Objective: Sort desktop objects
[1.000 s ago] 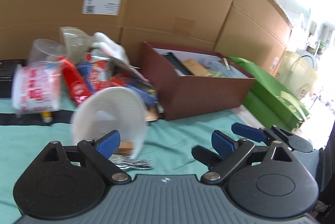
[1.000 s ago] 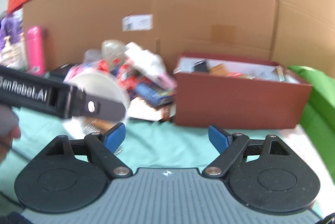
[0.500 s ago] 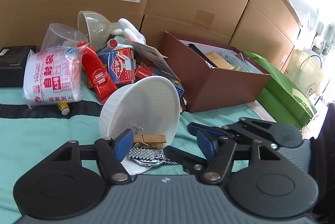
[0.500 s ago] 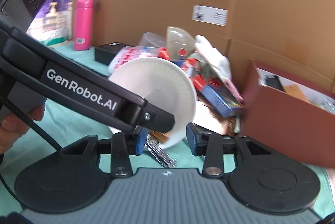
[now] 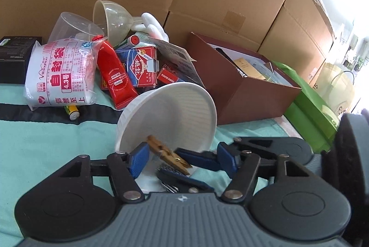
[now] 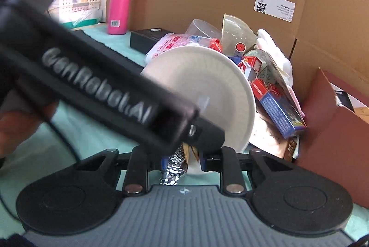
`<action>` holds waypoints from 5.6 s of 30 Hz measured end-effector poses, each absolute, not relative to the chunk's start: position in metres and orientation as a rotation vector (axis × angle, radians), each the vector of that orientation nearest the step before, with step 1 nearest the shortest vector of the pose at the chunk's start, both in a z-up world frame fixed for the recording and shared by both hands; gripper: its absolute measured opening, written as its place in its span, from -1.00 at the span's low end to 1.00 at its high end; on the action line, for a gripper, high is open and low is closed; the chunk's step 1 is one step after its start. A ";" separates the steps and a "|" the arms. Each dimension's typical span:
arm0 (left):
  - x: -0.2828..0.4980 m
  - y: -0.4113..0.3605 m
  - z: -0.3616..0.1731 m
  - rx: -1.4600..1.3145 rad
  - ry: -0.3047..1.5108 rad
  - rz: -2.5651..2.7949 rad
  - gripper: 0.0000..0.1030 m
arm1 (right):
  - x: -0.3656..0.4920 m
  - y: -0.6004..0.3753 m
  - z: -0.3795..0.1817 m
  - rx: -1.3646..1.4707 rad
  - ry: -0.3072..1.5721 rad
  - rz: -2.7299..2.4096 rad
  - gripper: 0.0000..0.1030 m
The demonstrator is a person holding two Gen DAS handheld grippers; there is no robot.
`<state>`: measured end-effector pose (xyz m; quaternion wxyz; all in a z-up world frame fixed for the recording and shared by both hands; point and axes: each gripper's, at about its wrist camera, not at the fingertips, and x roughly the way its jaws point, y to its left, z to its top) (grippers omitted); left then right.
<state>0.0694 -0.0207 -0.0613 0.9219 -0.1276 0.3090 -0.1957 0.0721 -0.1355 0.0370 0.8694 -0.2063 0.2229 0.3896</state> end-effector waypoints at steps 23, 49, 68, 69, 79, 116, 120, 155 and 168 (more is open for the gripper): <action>0.038 -0.018 -0.047 -0.246 0.650 -0.515 0.28 | 0.031 -0.176 0.031 -0.507 0.515 0.678 -0.60; 0.027 0.002 -0.057 -0.222 0.688 -0.504 0.17 | 0.015 -0.163 0.034 -0.550 0.476 0.751 -0.59; 0.023 -0.009 -0.075 -0.166 0.808 -0.593 -0.41 | 0.013 -0.165 0.035 -0.463 0.530 0.784 -0.59; 0.023 -0.012 -0.075 -0.154 0.813 -0.597 -0.48 | 0.014 -0.166 0.035 -0.458 0.530 0.781 -0.59; 0.022 -0.018 -0.078 -0.137 0.798 -0.607 -0.63 | 0.030 -0.160 0.032 -0.401 0.549 0.737 -0.59; 0.134 -0.085 0.056 -0.274 0.527 -0.625 -0.68 | 0.089 -0.248 0.126 -0.200 0.284 0.367 -0.82; 0.169 -0.115 0.057 -0.297 0.535 -0.633 -0.68 | 0.116 -0.264 0.130 -0.190 0.272 0.297 -0.82; 0.213 -0.176 0.028 -0.110 0.455 -0.605 0.99 | 0.180 -0.285 0.104 -0.214 0.325 0.164 0.59; 0.169 -0.184 0.034 -0.053 0.502 -0.589 0.99 | 0.129 -0.275 0.119 -0.226 0.295 0.196 0.68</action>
